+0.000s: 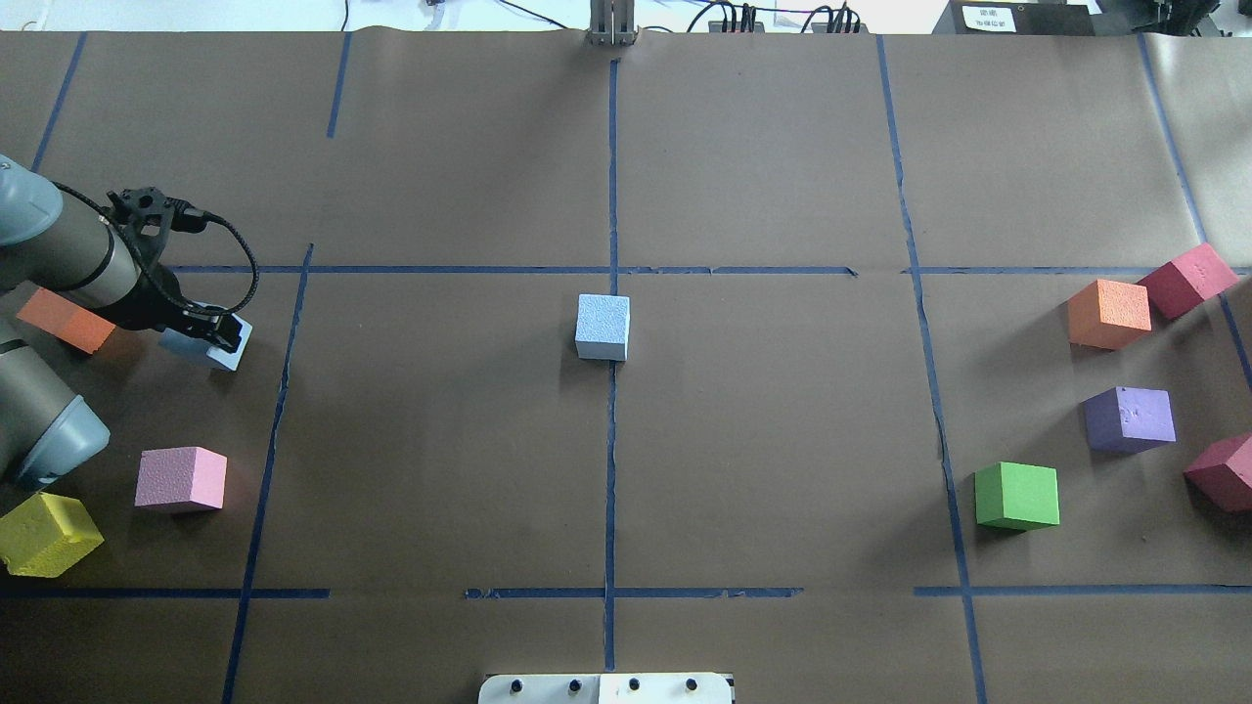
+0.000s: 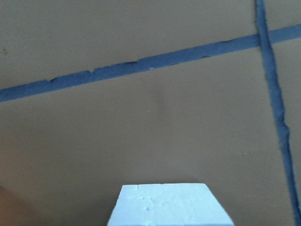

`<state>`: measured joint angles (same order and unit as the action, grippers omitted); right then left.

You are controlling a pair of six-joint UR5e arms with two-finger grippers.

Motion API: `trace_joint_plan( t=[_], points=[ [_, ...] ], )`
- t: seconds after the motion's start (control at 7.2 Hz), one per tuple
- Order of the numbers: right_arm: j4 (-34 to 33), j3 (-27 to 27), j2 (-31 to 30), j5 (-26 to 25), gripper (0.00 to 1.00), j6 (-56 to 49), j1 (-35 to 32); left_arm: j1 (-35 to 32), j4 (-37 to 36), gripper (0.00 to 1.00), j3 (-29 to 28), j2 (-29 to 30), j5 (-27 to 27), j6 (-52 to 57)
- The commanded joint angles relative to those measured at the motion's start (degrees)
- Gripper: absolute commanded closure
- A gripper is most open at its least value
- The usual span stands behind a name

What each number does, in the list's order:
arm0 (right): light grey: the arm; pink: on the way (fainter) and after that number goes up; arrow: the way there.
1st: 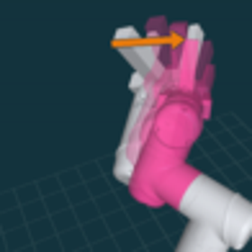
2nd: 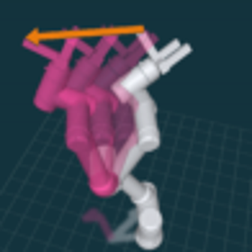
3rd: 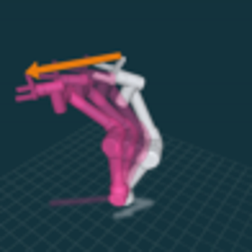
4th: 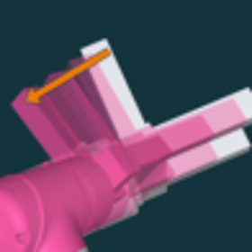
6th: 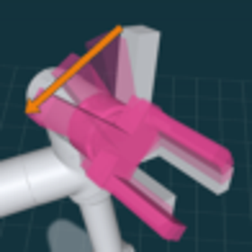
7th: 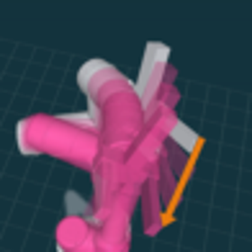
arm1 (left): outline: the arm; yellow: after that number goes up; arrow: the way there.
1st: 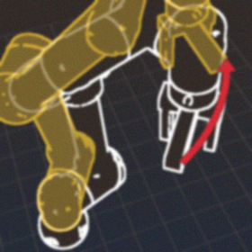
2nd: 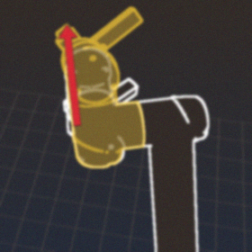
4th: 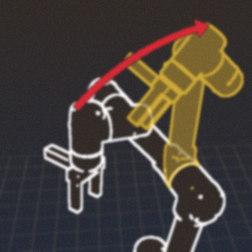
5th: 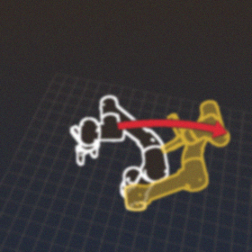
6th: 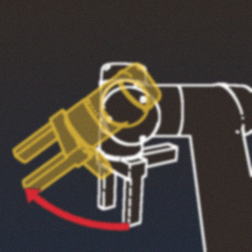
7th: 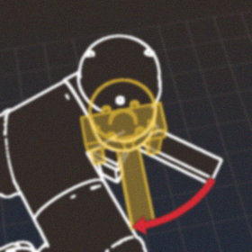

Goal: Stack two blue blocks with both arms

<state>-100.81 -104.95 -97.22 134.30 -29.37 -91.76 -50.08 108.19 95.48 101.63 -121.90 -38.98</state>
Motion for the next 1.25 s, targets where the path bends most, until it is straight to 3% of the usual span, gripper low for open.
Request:
trace_joint_plan(
  t=[0.0,0.28,0.42,0.56,0.83,1.11],
  points=[
    [0.00,0.01,-0.16,0.09,0.00,0.01,0.00,0.07,-20.74,1.00,3.92,14.66,0.35,-2.31],
    [0.00,0.10,-0.08,0.88,0.00,0.10,0.00,7.59,-23.73,1.00,0.08,27.77,3.31,-18.09],
    [0.00,0.10,-0.16,0.88,0.00,0.10,0.00,11.02,-23.21,0.99,-7.86,36.70,6.73,-23.37],
    [0.00,0.01,-0.08,0.88,0.00,0.45,0.00,15.49,-22.42,0.99,-12.55,41.23,12.68,-24.90],
    [0.00,-0.08,0.01,0.88,0.00,1.42,0.00,18.17,-18.12,0.97,-13.65,41.71,13.71,-24.83],
    [0.00,-0.16,0.10,0.88,0.00,1.42,0.00,18.17,-17.93,0.95,-18.55,45.04,13.71,-24.21]
  ],
)
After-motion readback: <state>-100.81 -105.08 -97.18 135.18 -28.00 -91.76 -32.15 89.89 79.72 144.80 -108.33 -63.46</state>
